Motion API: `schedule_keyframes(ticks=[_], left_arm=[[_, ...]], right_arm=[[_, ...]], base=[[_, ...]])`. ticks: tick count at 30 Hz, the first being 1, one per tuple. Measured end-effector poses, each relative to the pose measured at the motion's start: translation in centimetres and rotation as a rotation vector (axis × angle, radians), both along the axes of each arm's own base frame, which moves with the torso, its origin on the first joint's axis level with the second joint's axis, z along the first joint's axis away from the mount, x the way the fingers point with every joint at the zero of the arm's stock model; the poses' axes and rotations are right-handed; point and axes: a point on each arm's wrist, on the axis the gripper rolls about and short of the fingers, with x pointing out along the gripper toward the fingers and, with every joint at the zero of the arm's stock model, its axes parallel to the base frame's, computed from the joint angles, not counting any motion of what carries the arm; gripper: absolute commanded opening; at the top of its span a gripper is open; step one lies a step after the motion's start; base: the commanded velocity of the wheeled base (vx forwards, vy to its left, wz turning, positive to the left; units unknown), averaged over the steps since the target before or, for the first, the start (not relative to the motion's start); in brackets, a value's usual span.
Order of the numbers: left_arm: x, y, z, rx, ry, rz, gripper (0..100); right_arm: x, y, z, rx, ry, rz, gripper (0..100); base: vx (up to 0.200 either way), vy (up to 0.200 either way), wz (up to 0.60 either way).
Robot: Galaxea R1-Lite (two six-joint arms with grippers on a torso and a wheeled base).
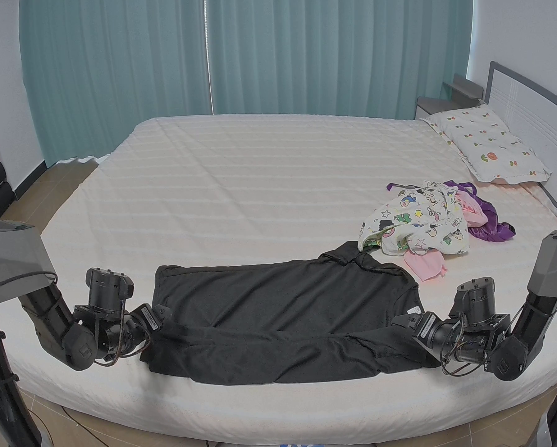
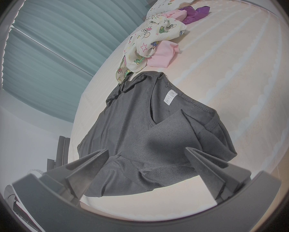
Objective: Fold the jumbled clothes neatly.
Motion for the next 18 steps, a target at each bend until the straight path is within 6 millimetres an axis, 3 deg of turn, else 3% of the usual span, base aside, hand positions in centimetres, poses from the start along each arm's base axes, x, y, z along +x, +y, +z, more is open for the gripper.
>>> schedule_keyframes(ticks=[9,18], left_arm=[[-0.7,0.7,0.4,-0.106,0.018,-0.147,100],[1.8,0.9,-0.3,-0.101,-0.002,-0.13,100]], right_arm=[[-0.1,0.1,0.0,-0.002,0.0,0.003,100],[-0.1,0.2,0.0,-0.002,0.0,0.006,100]], base=[[0.0,0.0,0.0],[0.0,0.0,0.0]])
